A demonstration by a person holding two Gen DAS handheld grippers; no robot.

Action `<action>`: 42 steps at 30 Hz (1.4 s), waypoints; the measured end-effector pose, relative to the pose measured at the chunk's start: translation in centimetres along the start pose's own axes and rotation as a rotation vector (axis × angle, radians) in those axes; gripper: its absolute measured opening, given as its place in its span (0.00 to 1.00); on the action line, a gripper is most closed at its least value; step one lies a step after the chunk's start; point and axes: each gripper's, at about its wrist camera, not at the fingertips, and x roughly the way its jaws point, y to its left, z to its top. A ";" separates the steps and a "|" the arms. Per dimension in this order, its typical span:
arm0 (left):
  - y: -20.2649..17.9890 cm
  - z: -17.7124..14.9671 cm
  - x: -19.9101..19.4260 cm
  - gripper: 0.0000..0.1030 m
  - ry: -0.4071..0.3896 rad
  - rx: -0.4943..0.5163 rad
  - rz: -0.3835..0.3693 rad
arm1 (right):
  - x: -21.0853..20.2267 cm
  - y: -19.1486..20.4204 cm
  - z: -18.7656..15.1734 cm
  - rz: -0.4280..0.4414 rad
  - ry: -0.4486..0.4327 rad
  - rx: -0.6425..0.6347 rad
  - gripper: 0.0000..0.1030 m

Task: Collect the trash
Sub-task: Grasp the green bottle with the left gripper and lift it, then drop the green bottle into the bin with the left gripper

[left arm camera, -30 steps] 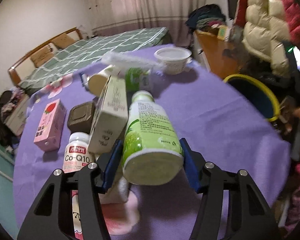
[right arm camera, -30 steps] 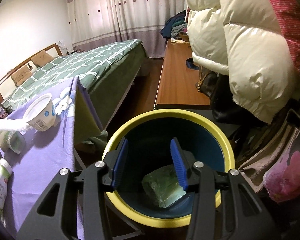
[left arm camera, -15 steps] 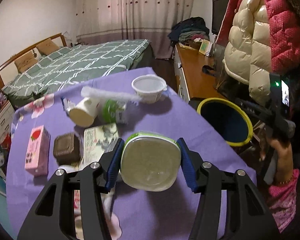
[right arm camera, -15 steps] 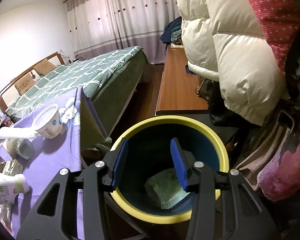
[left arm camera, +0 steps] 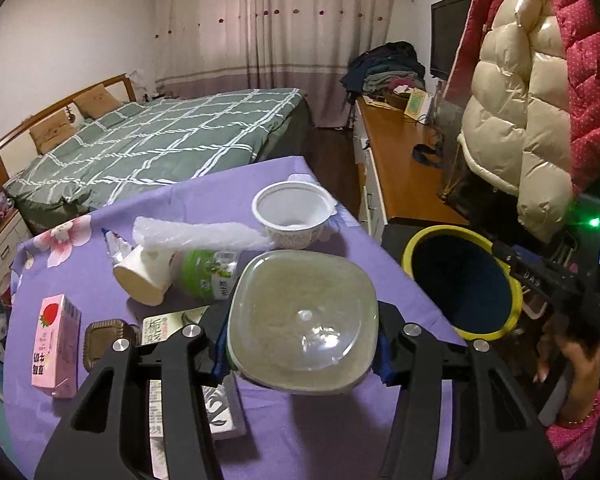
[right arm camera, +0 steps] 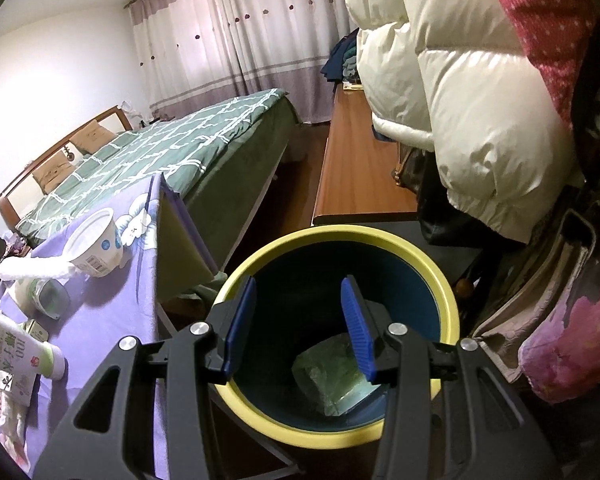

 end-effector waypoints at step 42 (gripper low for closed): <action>-14.7 4.2 7.0 0.84 0.112 0.126 -0.259 | -3.7 -5.4 -1.3 -0.075 0.006 0.000 0.49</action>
